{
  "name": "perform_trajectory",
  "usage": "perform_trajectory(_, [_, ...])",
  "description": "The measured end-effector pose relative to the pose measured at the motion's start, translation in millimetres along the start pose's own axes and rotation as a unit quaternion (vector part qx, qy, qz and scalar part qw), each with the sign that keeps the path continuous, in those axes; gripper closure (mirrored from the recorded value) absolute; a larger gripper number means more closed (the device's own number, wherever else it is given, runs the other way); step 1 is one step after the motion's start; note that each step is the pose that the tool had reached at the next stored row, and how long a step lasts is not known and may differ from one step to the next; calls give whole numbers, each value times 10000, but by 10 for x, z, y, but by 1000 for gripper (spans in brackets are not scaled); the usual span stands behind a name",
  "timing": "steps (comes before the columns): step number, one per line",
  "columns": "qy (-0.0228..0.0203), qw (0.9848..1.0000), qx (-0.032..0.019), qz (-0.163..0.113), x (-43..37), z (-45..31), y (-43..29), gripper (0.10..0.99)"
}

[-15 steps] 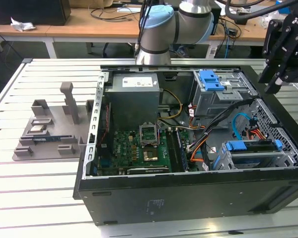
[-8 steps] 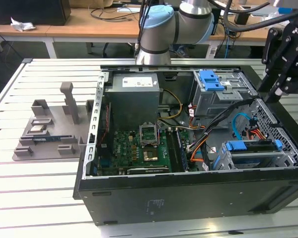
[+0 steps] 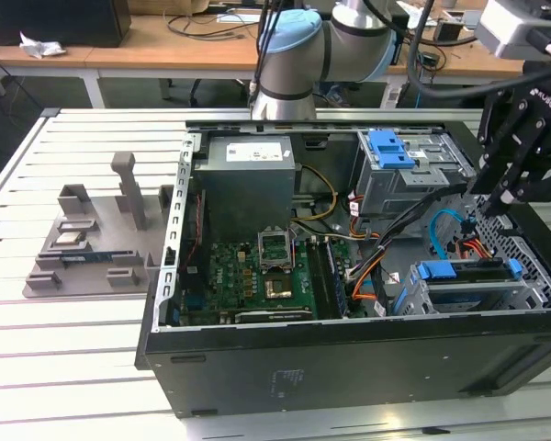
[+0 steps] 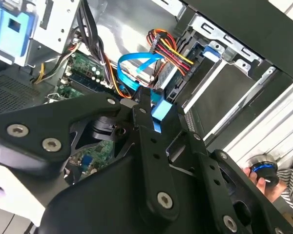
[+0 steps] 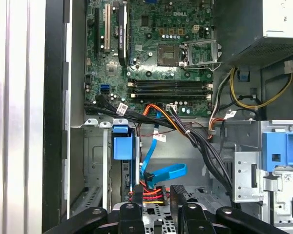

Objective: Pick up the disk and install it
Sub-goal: 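Insert the second disk wire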

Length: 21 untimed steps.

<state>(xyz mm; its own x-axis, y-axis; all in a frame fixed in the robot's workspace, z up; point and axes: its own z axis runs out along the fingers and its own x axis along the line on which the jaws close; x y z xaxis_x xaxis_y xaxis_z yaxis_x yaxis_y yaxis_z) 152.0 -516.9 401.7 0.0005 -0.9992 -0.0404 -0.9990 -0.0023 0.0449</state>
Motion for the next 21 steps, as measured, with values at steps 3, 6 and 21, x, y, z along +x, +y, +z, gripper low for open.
perform_trajectory(3, [3,10000,-13,-80,22,73,3,725])
perform_trajectory(6, [18,9992,-40,-397,23,107,1,725])
perform_trajectory(21, [45,9973,-53,-726,25,284,36,725])
